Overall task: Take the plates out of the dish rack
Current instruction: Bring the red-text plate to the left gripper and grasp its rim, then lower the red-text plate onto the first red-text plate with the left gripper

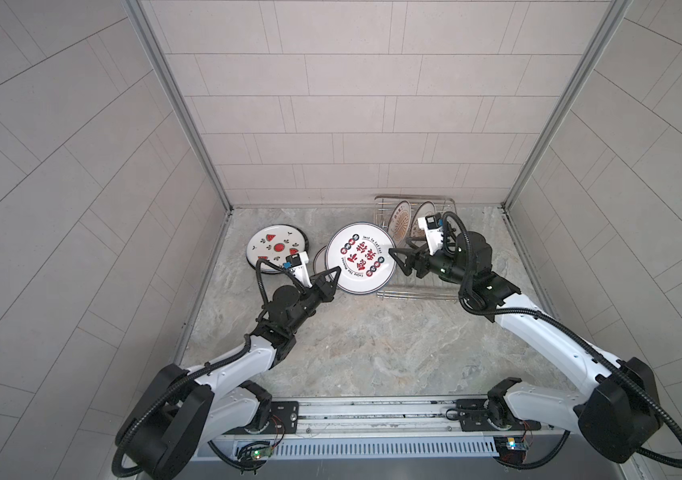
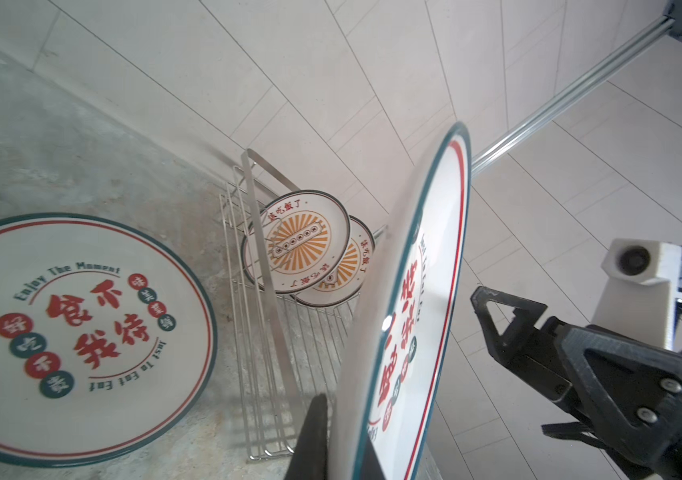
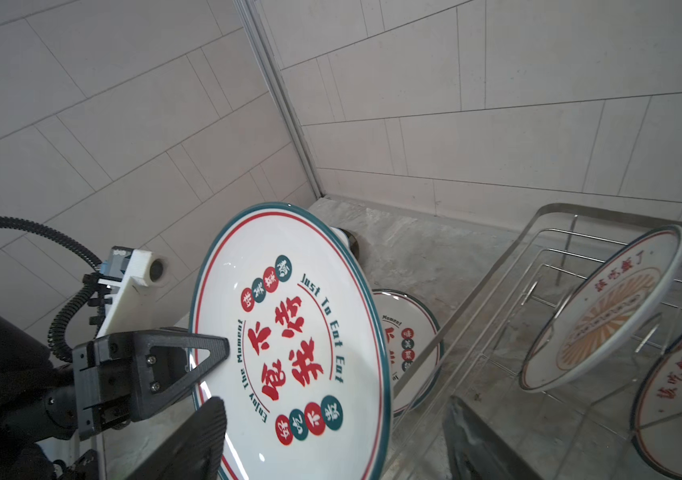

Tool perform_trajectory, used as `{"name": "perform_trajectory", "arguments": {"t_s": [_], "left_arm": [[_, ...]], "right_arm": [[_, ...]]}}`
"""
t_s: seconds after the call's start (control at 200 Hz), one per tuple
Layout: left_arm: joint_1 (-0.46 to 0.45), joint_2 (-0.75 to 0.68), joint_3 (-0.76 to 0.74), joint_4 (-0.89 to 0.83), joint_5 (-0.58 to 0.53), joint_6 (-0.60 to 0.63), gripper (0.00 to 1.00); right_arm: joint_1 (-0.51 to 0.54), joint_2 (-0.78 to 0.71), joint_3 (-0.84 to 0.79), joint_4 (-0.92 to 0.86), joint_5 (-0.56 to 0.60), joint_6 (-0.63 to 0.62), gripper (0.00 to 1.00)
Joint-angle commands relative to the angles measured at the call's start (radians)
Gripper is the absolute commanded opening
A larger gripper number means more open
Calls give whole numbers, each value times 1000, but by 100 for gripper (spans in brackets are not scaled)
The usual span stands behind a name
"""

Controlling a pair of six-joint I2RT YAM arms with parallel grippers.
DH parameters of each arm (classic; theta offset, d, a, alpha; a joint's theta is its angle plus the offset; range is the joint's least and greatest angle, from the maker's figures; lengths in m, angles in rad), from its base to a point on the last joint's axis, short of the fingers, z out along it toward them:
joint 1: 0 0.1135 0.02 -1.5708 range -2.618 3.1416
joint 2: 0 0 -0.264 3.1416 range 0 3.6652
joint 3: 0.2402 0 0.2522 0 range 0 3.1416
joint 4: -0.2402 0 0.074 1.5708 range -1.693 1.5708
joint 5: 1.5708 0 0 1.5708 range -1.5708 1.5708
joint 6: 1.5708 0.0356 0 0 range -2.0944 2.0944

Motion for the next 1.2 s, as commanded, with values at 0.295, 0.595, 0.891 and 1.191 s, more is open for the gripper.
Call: {"name": "perform_trajectory", "arguments": {"t_s": [0.295, 0.595, 0.891, 1.191], "left_arm": [[101, -30, -29, -34, -174, -151, 0], [103, 35, 45, -215, -211, -237, 0], [102, 202, 115, -222, -204, -297, 0], [102, 341, 217, -298, -168, -306, 0]], "right_arm": [[133, 49, 100, -107, 233, -115, 86], [209, 174, 197, -176, 273, -203, 86], [261, 279, 268, -232, 307, -241, 86], [264, 311, 289, -278, 350, -269, 86]]}}
